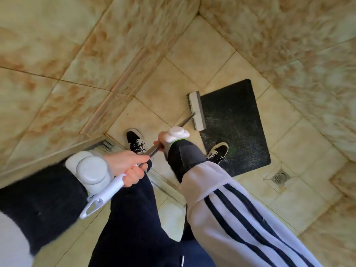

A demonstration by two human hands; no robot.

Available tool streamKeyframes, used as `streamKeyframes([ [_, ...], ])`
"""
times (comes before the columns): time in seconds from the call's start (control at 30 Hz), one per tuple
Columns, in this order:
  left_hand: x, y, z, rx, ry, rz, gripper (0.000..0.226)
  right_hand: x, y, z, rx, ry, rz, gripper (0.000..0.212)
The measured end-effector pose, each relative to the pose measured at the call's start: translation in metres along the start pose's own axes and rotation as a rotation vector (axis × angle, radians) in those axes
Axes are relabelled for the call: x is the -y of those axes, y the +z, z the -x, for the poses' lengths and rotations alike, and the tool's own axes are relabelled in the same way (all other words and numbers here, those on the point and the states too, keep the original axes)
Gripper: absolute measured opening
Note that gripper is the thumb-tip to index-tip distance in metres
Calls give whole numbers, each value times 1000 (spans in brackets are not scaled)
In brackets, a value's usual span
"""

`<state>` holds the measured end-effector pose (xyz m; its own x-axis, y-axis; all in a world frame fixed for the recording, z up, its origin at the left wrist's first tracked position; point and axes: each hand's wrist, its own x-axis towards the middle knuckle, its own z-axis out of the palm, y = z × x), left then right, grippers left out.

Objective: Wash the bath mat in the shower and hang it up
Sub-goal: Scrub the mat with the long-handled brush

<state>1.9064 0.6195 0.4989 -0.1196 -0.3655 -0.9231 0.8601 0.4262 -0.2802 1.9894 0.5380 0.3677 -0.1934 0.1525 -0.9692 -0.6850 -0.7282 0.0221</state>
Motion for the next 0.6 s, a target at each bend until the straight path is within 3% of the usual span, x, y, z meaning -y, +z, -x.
streamKeyframes([
  [0.17, -36, 52, -51, 125, 51, -66, 37, 4, -93, -7, -309, -58, -48, 20],
  [0.23, -48, 77, -76, 173, 41, -58, 37, -3, -129, -22, -443, 28, -42, 14],
  [0.33, -53, 105, -104, 228, 22, -71, 36, -17, -165, -41, -550, 116, -4, 24],
  [0.47, -30, 78, -102, 183, 11, -27, 37, -31, -132, -55, -478, 120, 88, 19],
  [0.6, -3, 1, -63, 26, -37, -8, 38, -23, -34, -72, -267, 84, -60, 23],
])
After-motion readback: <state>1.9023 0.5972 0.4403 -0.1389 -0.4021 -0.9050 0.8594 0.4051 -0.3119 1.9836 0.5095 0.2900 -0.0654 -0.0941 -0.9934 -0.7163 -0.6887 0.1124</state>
